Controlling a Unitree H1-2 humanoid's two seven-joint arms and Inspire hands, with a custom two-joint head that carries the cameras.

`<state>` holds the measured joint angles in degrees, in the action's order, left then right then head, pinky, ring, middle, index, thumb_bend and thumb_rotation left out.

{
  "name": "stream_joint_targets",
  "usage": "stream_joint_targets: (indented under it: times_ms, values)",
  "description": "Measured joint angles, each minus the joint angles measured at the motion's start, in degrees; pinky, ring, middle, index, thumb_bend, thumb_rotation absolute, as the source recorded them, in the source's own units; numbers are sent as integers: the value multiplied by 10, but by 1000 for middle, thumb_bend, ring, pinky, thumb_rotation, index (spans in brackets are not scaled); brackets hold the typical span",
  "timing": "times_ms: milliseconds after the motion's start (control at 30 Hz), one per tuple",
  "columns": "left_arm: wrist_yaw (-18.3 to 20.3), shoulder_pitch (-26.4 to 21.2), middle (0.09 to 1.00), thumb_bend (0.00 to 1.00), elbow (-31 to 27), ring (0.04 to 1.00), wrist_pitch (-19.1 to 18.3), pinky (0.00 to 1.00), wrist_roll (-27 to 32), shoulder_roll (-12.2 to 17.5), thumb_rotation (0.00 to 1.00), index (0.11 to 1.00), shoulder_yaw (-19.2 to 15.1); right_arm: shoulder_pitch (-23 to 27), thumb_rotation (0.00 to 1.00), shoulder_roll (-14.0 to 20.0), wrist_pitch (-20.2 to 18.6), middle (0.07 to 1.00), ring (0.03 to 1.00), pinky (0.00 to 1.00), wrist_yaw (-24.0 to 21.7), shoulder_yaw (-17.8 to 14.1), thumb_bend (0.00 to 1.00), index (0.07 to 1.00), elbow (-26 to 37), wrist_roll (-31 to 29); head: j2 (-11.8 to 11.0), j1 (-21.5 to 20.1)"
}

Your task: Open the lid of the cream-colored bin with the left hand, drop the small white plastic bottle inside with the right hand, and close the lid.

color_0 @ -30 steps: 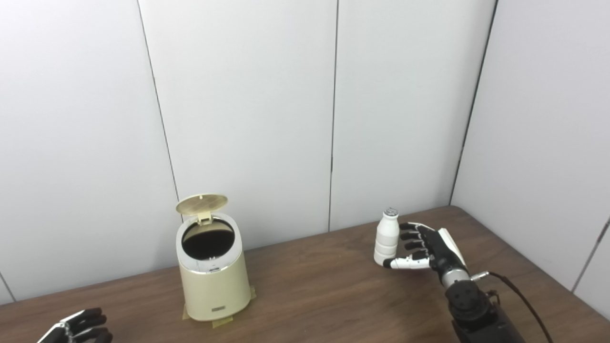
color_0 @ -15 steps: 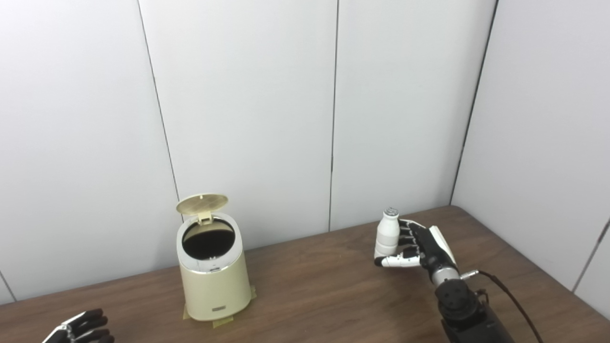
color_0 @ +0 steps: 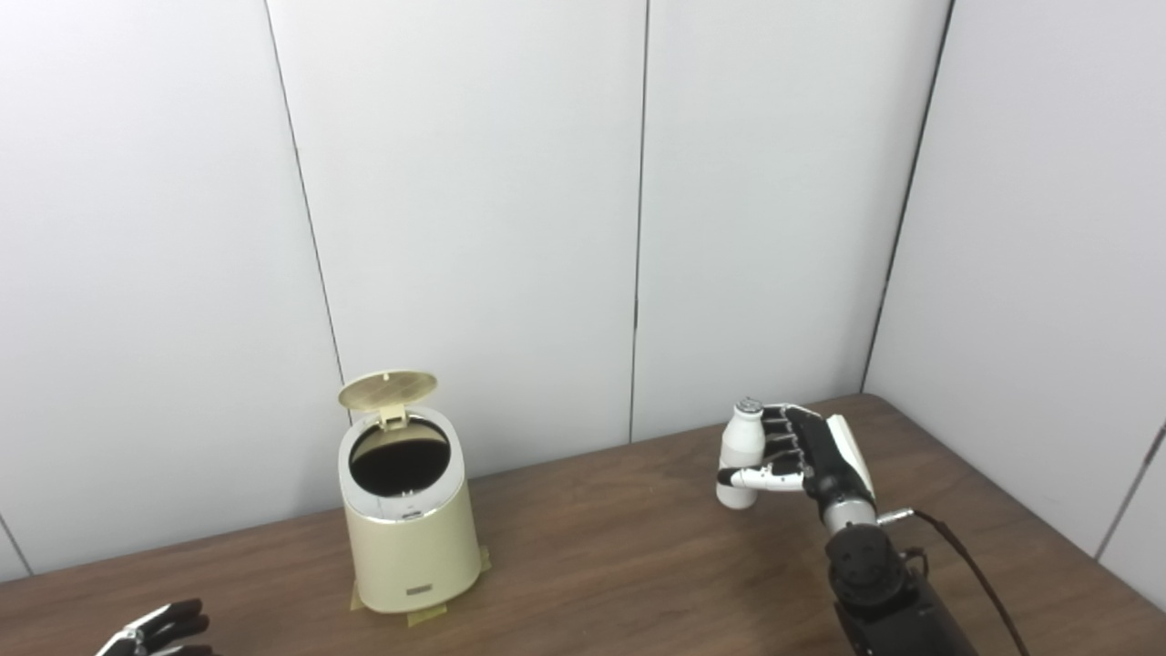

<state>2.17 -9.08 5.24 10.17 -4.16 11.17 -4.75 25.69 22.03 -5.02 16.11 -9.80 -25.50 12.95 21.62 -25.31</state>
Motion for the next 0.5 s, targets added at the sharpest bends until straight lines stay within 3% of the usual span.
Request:
stream_joint_targets:
  times_ms: [200,500]
  values:
    - [-3,0,729,433,-15,668,-2,561,-16,0,99,766,0,0,0,0,50,438,362,300,23,0,525,512,-11,1,1,-1]
    - [-3,0,727,422,-18,659,-10,545,-17,-1,35,762,-1,-2,0,0,54,431,362,299,30,1,524,520,12,15,3,1]
